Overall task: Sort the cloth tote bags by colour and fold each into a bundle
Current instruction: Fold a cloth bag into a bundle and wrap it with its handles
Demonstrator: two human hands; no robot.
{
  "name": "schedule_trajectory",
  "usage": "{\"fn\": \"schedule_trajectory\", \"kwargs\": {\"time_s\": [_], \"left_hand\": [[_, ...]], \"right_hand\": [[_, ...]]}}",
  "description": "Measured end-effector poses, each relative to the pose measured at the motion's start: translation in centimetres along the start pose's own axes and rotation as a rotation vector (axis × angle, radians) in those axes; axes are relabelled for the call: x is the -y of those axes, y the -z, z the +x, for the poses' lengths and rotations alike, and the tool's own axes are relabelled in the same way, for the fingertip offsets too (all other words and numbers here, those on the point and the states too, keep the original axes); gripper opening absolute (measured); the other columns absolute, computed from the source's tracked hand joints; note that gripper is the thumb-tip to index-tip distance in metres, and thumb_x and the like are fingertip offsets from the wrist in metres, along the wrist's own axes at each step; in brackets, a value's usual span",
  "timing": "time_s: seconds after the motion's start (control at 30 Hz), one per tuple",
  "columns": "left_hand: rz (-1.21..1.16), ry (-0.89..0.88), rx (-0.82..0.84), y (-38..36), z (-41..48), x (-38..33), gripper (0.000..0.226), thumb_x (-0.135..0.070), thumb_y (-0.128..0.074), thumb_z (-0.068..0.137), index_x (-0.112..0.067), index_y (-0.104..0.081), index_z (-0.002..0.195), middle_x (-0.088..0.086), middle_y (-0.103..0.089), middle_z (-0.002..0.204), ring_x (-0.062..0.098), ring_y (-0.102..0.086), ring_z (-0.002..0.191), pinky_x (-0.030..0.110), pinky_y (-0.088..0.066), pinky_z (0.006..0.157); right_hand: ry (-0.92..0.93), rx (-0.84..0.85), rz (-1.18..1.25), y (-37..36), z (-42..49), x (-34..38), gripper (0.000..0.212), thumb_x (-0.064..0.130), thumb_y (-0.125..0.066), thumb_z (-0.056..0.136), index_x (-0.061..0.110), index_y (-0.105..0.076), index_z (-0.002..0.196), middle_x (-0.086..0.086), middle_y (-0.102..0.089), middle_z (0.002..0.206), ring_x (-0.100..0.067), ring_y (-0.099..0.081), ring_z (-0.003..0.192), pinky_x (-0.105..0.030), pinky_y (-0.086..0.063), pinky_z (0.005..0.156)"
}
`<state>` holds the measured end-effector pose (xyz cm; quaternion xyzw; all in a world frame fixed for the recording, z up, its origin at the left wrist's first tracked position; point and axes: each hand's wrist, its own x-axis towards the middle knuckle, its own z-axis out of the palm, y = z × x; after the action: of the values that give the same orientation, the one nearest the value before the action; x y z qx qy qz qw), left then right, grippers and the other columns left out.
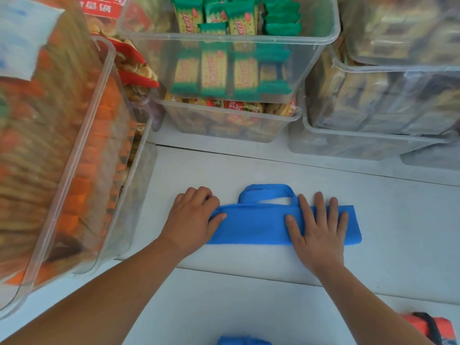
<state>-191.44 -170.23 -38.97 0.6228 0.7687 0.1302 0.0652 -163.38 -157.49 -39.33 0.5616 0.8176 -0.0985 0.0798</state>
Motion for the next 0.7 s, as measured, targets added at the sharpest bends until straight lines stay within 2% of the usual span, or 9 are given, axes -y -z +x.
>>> {"fn": "schedule_trajectory", "kwargs": {"time_s": [0.1,0.23,0.33,0.4,0.47,0.53,0.57,0.63,0.7], "left_hand": [[0.054,0.047,0.074,0.3,0.1,0.1,0.045,-0.062,-0.046,0.092,-0.022,-0.063,0.102,-0.003,-0.056,0.094,0.024,-0.050,0.084,0.040,-0.047,0.073],[0.132,0.099,0.213,0.8,0.5,-0.9,0.057,-0.069,-0.032,0.090,-0.020,-0.059,0.099,-0.002,-0.059,0.083,0.024,-0.055,0.078,0.038,-0.045,0.071],[0.198,0.124,0.404,1.6,0.7,-2.2,0.052,-0.063,-0.031,0.099,-0.019,-0.056,0.105,0.000,-0.063,0.092,0.024,-0.059,0.087,0.037,-0.042,0.074],[0.139,0.153,0.504,2.3,0.5,-2.8,0.045,-0.058,-0.031,0.104,-0.019,-0.054,0.098,0.001,-0.062,0.096,0.023,-0.058,0.089,0.034,-0.041,0.071],[0.037,0.205,0.521,3.5,-0.1,-3.5,0.043,-0.055,-0.031,0.105,-0.021,-0.047,0.084,-0.002,-0.056,0.091,0.020,-0.052,0.085,0.033,-0.039,0.069],[-0.059,0.262,0.481,4.7,-1.6,-4.2,0.045,-0.056,-0.032,0.104,-0.022,-0.045,0.077,-0.005,-0.051,0.086,0.017,-0.049,0.081,0.033,-0.039,0.068],[-0.108,0.297,0.452,5.1,-2.7,-4.4,0.046,-0.056,-0.032,0.104,-0.022,-0.045,0.075,-0.005,-0.050,0.083,0.017,-0.049,0.079,0.033,-0.038,0.067],[-0.203,0.385,0.405,5.8,-5.3,-4.4,0.050,-0.056,-0.035,0.103,-0.020,-0.042,0.069,-0.003,-0.050,0.074,0.016,-0.049,0.071,0.034,-0.038,0.063],[-0.347,0.525,0.368,6.2,-8.1,-3.9,0.053,-0.055,-0.040,0.102,-0.019,-0.040,0.064,-0.003,-0.049,0.062,0.016,-0.047,0.062,0.036,-0.039,0.060]], "right_hand": [[-0.013,0.027,-0.032,-0.1,0.2,-0.1,0.072,0.073,-0.002,0.094,0.044,0.009,0.159,0.000,0.008,0.170,-0.029,0.014,0.155,-0.053,0.009,0.124],[-0.018,0.028,-0.047,0.0,0.3,0.1,0.071,0.074,0.001,0.092,0.046,0.015,0.156,-0.004,0.013,0.168,-0.030,0.014,0.154,-0.053,0.007,0.124],[-0.066,0.033,-0.073,0.6,0.2,0.7,0.068,0.072,0.000,0.095,0.047,0.013,0.157,-0.009,0.020,0.166,-0.029,0.018,0.153,-0.053,0.007,0.124],[-0.126,0.059,-0.107,1.3,0.3,1.6,0.068,0.072,-0.006,0.096,0.048,0.010,0.157,-0.011,0.020,0.166,-0.032,0.018,0.153,-0.054,0.007,0.123],[-0.151,-0.006,-0.100,1.9,0.6,2.4,0.070,0.070,-0.025,0.097,0.044,-0.008,0.159,-0.016,-0.005,0.164,-0.038,-0.003,0.151,-0.056,-0.006,0.122],[-0.121,-0.142,0.026,2.6,0.6,3.2,0.071,0.064,-0.052,0.092,0.033,-0.037,0.154,-0.019,-0.039,0.147,-0.041,-0.032,0.138,-0.056,-0.027,0.116],[-0.092,-0.176,0.095,2.6,0.4,3.7,0.068,0.060,-0.060,0.089,0.027,-0.048,0.147,-0.017,-0.049,0.137,-0.040,-0.041,0.130,-0.055,-0.035,0.111],[-0.024,-0.150,0.198,2.9,-0.3,5.4,0.057,0.058,-0.061,0.088,0.020,-0.062,0.131,-0.012,-0.057,0.130,-0.035,-0.045,0.130,-0.051,-0.042,0.106],[0.051,-0.014,0.241,3.0,-1.4,7.9,0.065,0.067,-0.050,0.090,0.021,-0.060,0.135,-0.009,-0.045,0.152,-0.030,-0.028,0.148,-0.046,-0.032,0.117]]}}
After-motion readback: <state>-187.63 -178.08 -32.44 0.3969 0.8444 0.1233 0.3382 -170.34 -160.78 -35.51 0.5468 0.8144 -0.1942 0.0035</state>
